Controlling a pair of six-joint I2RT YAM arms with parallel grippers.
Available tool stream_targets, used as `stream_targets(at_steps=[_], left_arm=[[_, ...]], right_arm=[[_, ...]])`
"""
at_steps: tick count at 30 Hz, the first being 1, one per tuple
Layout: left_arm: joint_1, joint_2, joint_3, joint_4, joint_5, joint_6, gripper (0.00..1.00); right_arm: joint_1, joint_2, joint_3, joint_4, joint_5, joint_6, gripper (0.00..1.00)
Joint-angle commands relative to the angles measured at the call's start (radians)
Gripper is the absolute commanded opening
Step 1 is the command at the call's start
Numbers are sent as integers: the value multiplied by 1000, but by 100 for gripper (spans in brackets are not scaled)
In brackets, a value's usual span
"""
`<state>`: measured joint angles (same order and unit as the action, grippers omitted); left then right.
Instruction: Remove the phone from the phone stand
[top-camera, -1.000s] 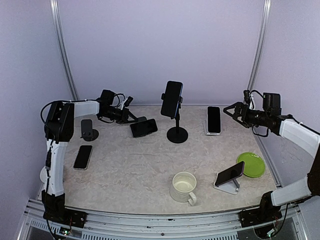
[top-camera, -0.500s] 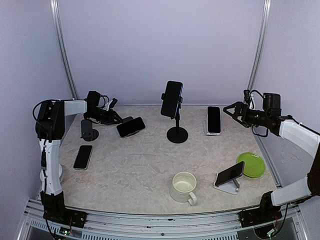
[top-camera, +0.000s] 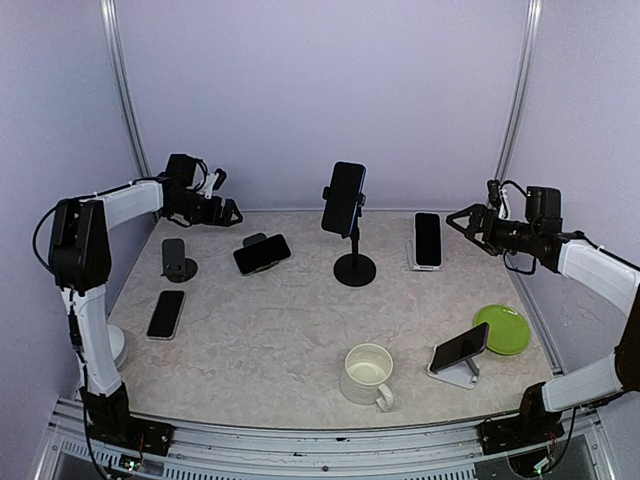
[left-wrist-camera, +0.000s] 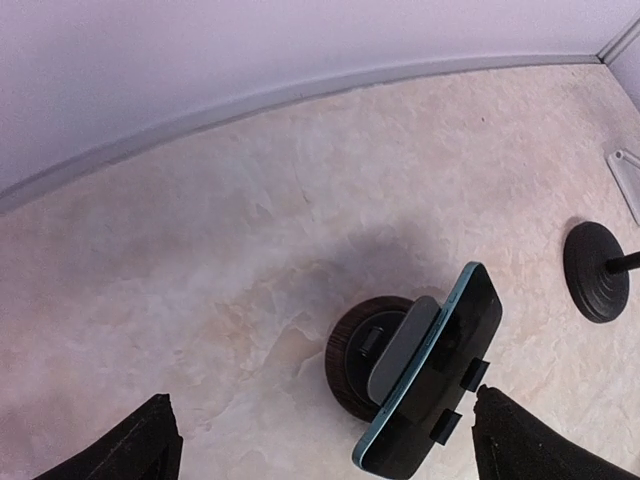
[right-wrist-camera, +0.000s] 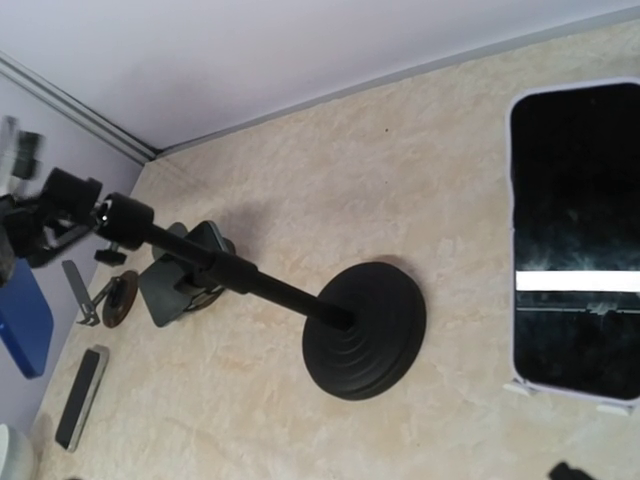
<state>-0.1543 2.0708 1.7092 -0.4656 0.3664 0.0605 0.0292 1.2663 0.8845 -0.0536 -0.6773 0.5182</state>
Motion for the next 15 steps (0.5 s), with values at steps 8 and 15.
stream_targets(at_steps=[8,15], left_arm=[[-130,-323,-203,45,-356,186,99],[-196,-357,-337,33,-357,283,99]], right_arm=[[11,-3,6,3,1,-51,100],[11,-18,-11,6,-10,-52,100]])
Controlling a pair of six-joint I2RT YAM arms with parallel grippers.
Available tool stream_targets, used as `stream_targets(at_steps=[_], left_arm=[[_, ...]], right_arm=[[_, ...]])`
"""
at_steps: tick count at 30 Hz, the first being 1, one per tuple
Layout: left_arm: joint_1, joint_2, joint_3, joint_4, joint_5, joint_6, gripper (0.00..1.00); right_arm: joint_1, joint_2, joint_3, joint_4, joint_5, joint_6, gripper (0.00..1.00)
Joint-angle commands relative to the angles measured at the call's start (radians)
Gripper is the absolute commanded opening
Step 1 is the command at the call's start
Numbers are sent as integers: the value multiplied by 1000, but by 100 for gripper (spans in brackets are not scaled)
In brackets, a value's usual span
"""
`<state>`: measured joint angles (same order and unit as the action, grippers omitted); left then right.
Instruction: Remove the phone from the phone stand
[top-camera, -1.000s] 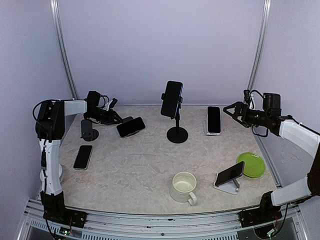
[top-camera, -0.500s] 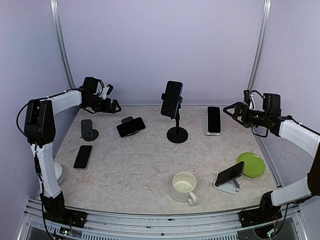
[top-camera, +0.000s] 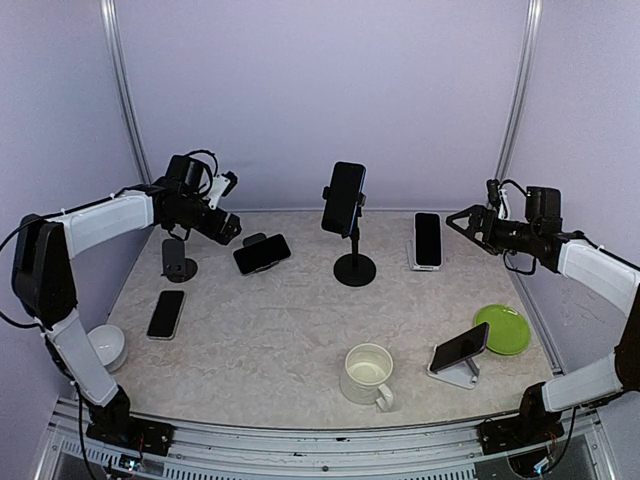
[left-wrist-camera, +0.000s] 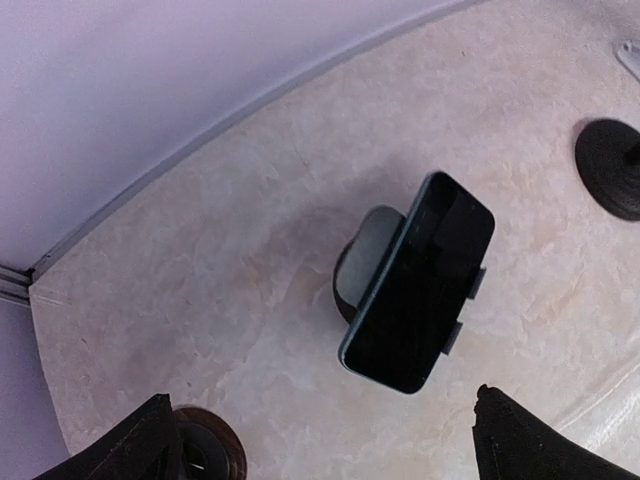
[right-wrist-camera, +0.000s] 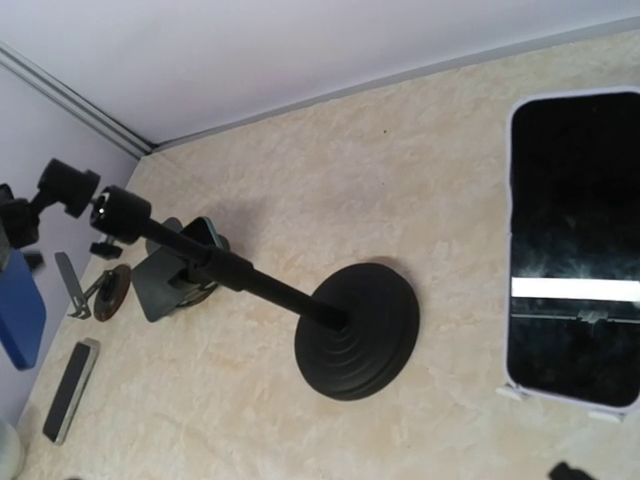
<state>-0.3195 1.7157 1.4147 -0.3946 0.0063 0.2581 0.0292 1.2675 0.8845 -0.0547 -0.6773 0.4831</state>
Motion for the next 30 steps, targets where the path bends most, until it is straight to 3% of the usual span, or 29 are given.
stream_targets(at_steps=[1,5,13,23,30], left_arm=[[-36,8,-46,-46,-2,103,99],[-73,46,-51,-68,-17,189,99],[-147,199,-41,-45,-208,292,99],[-144,316,15,-13,-313,333,99],[-122,365,56,1,-307,338,99]], right_arm=[[11,-22,-14,7,-11,-17,100],[11,-35,-23,0,-12,-17,100],[11,-59,-35,-18,-3,-17,100],[11,-71,-32,-40,10,-17,100],[11,-57,-16,-46,12,-17,100]])
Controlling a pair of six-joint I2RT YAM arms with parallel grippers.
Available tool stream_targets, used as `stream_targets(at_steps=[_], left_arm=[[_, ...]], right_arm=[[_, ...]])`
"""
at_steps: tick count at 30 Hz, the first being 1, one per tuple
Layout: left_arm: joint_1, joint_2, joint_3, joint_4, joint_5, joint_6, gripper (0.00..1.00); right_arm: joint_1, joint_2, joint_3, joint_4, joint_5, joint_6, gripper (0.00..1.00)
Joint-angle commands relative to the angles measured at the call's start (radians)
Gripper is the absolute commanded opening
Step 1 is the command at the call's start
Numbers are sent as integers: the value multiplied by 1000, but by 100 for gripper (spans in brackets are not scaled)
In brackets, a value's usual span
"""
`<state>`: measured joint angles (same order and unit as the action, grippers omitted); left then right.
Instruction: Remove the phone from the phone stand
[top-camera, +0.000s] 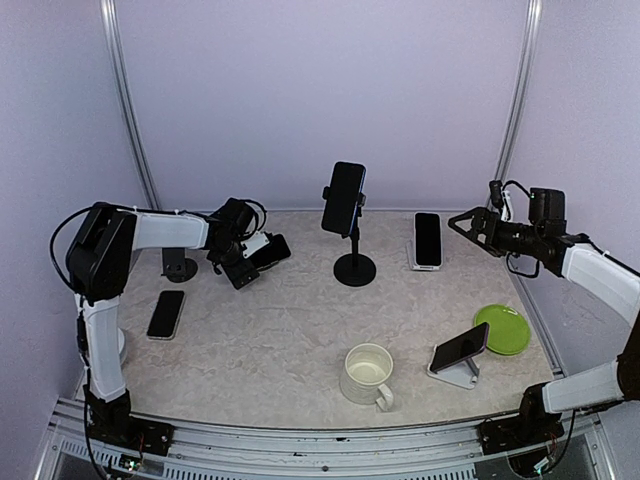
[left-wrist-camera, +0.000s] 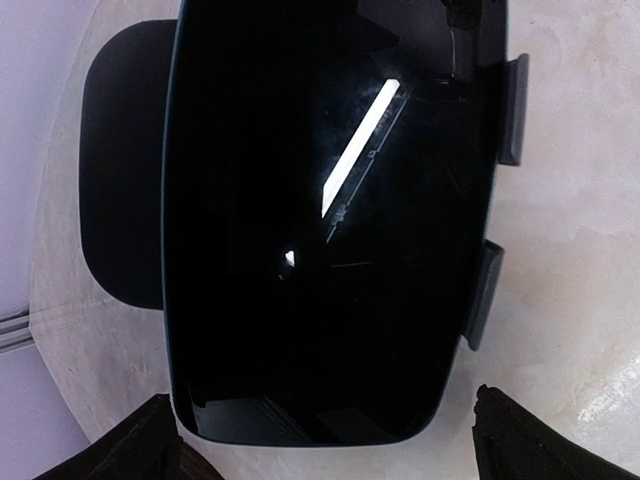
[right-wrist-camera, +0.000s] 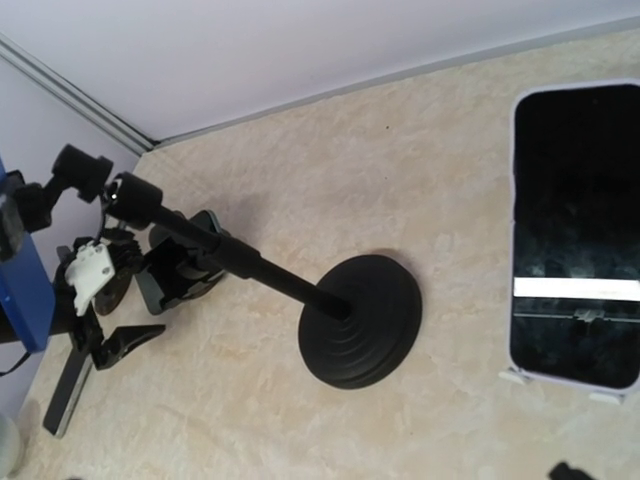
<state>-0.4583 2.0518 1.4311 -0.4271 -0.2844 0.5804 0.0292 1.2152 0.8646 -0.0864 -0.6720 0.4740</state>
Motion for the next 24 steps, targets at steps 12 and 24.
stream_targets(at_steps=[12,24], left_arm=[[71,76,96,40,110,23,99],[67,97,114,45,187,102,95]], right_arm=[[11,3,10,-17,10,-8,100],[11,21,16,-15,9,-8,100]])
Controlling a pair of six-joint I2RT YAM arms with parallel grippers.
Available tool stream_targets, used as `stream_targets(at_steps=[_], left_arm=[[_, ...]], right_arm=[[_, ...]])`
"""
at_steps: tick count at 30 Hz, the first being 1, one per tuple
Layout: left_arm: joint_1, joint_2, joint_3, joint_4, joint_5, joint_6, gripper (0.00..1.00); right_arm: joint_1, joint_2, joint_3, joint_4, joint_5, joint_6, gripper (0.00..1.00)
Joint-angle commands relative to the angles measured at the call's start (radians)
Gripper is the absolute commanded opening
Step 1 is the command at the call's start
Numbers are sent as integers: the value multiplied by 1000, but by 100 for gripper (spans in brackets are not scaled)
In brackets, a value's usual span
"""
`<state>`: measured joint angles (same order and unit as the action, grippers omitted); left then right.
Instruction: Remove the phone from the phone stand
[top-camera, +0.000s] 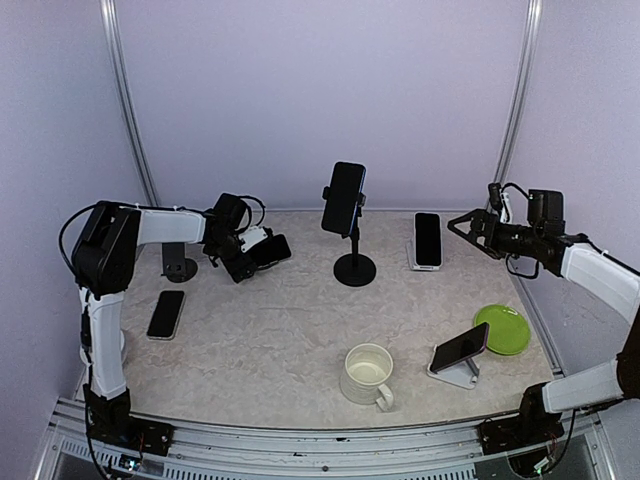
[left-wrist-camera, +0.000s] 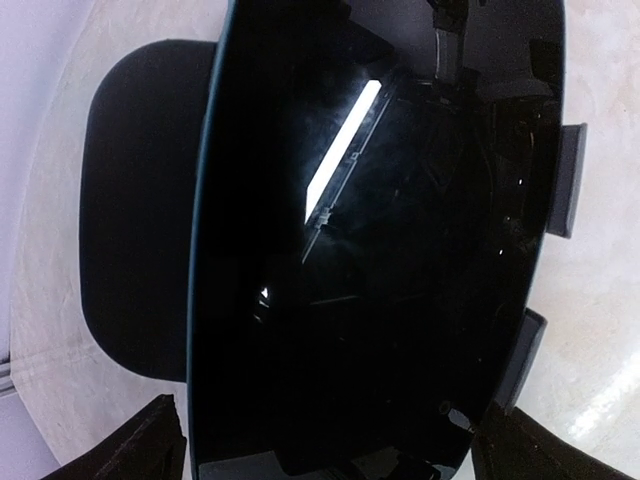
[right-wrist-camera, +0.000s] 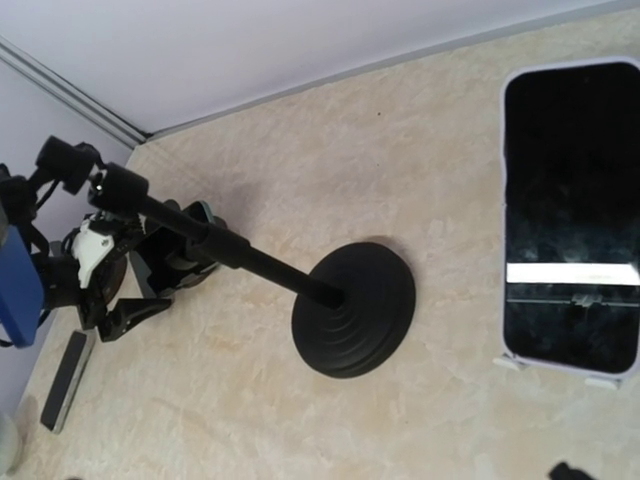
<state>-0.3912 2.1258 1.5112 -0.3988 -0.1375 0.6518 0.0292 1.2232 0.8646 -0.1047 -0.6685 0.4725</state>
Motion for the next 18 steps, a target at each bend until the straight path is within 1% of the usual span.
stream_targets(at_steps=[1,4,7,14,18], left_arm=[[-1,28,42,15,40,30,95],[-7,41,55,12,39,27,92],[-13,48,56,14,32,24,86],[-17,22,29,33,10,17,64],[-18,-8,9,41,15,8,57]], right_arm=[[11,15,17,3,6,-6,100],[11,18,17,2,6,-6,100],[11,19,17,1,7,-6,100],[11,13,4,7,9,-6,100],[11,9,-5,17,6,-6,100]])
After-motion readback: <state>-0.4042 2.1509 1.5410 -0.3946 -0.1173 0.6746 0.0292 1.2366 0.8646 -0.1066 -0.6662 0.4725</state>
